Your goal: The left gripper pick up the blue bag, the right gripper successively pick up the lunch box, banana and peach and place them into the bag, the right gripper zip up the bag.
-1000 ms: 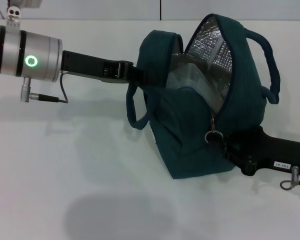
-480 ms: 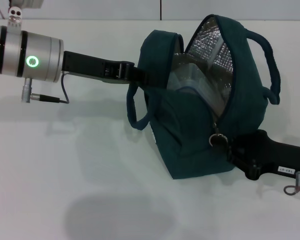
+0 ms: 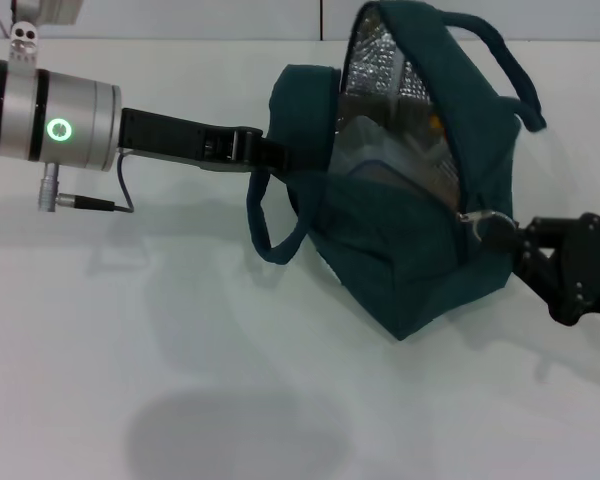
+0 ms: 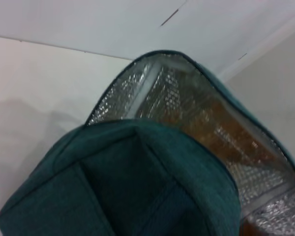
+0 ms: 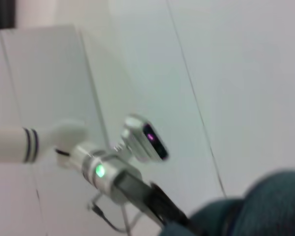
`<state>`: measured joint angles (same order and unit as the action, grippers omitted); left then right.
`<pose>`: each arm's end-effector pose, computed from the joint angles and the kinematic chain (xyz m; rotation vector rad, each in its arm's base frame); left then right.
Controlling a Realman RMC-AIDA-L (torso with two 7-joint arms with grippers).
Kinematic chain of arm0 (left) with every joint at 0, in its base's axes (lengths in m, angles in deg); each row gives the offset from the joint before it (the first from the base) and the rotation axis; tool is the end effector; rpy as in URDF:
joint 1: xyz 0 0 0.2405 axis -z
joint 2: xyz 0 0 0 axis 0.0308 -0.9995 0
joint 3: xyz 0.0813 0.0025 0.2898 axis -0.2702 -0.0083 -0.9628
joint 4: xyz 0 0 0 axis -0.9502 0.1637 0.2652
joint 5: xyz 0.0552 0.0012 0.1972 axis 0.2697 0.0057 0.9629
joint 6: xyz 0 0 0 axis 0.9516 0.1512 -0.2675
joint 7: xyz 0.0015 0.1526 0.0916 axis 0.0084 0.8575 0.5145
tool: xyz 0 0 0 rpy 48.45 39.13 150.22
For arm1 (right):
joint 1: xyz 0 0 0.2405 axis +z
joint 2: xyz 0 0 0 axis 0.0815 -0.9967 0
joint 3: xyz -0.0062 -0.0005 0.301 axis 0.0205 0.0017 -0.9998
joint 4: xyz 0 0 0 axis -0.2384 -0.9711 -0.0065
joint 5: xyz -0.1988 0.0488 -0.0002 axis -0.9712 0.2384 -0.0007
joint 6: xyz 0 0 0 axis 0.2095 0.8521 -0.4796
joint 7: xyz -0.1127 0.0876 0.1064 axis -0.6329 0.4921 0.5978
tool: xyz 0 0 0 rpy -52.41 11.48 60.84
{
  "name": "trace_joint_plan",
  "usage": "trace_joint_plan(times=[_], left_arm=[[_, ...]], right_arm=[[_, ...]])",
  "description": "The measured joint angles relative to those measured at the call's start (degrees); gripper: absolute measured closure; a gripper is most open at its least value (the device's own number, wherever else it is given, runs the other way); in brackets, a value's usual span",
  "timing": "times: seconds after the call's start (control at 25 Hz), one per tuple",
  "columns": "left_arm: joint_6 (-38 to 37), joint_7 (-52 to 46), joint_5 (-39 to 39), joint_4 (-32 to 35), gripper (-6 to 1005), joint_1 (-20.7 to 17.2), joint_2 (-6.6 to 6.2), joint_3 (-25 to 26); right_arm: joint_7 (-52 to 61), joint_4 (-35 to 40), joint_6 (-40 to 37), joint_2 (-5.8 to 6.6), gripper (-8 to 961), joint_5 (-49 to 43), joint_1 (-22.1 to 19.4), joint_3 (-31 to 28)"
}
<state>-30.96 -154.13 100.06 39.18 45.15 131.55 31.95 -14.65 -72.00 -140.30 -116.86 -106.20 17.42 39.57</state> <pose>-0.2065 0.4051 -0.0475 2.6735 1.4893 0.5583 0.2847 0.2968 -0.0489 -2.4842 0.4412 1.2167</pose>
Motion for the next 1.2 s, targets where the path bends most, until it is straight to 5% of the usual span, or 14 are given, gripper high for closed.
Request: trace_joint_plan(times=[0.4, 0.76, 1.2], left_arm=[[-0.06, 0.00, -0.02, 0.00, 949, -0.04, 0.07, -0.02], [-0.05, 0.05, -0.05, 0.00, 949, -0.28, -0.06, 0.00], [0.05, 0.06, -0.07, 0.01, 949, -0.91, -0.07, 0.00]], right_arm=[[3.51, -0.10, 4.26, 0.57, 950, -1.30, 4.18, 8.09], [11.80, 0.96, 3.90, 4.35, 950, -4.94, 3.34, 8.71], [16.97, 7.91, 2.36, 5.06, 950, -7.32, 2.48, 7.19]])
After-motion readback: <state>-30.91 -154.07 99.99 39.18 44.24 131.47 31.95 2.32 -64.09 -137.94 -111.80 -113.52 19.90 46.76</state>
